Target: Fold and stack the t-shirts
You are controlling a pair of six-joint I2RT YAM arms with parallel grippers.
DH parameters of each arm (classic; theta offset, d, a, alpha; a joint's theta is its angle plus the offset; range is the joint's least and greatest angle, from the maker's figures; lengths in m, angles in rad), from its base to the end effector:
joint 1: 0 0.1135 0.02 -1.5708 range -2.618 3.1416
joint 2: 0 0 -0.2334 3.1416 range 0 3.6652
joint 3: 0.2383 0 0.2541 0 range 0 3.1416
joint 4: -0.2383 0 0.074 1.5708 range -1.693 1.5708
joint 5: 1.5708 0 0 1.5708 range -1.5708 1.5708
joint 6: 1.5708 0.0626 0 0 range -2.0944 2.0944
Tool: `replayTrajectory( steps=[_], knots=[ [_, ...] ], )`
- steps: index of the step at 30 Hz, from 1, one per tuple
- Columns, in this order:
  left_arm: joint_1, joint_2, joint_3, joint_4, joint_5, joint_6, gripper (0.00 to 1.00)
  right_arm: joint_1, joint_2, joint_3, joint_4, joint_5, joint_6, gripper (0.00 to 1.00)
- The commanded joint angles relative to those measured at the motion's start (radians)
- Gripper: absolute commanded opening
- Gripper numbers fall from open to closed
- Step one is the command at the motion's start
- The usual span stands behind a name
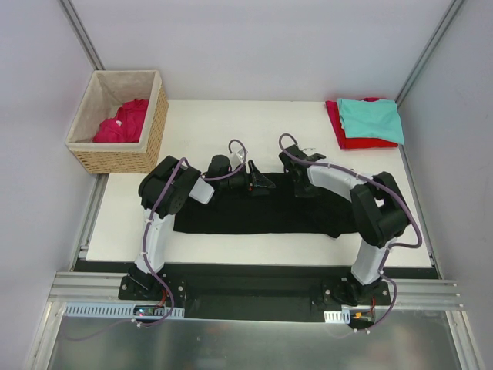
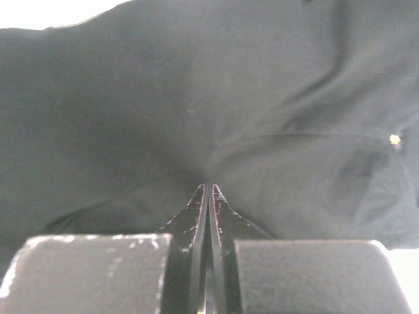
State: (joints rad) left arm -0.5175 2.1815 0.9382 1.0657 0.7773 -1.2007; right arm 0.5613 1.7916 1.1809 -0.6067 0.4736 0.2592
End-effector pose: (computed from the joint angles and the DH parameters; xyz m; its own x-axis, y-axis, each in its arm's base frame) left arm 0.3318 -0.2394 0.0693 -0.9436 -0.2275 -0.2405 0.2014 0.1820 -0.9624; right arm 0.3138 0.1636 0.1271 -0.8549 -0.2681 -0.4442 -0.1251 0.9374 -0.3249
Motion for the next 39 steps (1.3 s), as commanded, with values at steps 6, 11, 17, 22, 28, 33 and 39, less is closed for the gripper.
replayTrajectory(
  steps=[6,11,17,22,28,33,39],
  knots=[
    [-0.004,-0.012,0.01,-0.016,0.01,0.043,0.56,0.002,-0.012,-0.075,0.054,-0.078,-0.008,0.0],
    [-0.004,-0.005,0.022,-0.023,0.01,0.041,0.56,0.043,-0.092,-0.156,0.038,-0.084,0.009,0.01],
    [-0.004,-0.012,0.019,-0.023,0.004,0.041,0.56,0.126,-0.196,-0.234,0.004,-0.096,0.067,0.01],
    [-0.004,-0.023,0.013,-0.024,0.005,0.043,0.56,0.199,-0.239,-0.239,-0.042,-0.086,0.106,0.0],
    [-0.004,-0.032,-0.004,-0.012,-0.004,0.043,0.56,0.276,-0.245,-0.193,-0.079,-0.087,0.143,0.01],
    [-0.004,-0.034,-0.019,0.007,-0.006,0.036,0.56,0.35,-0.172,-0.11,-0.081,-0.099,0.167,0.0],
    [-0.003,-0.038,-0.036,0.02,-0.006,0.035,0.56,0.419,-0.065,0.003,-0.07,-0.145,0.169,0.01]
  ],
)
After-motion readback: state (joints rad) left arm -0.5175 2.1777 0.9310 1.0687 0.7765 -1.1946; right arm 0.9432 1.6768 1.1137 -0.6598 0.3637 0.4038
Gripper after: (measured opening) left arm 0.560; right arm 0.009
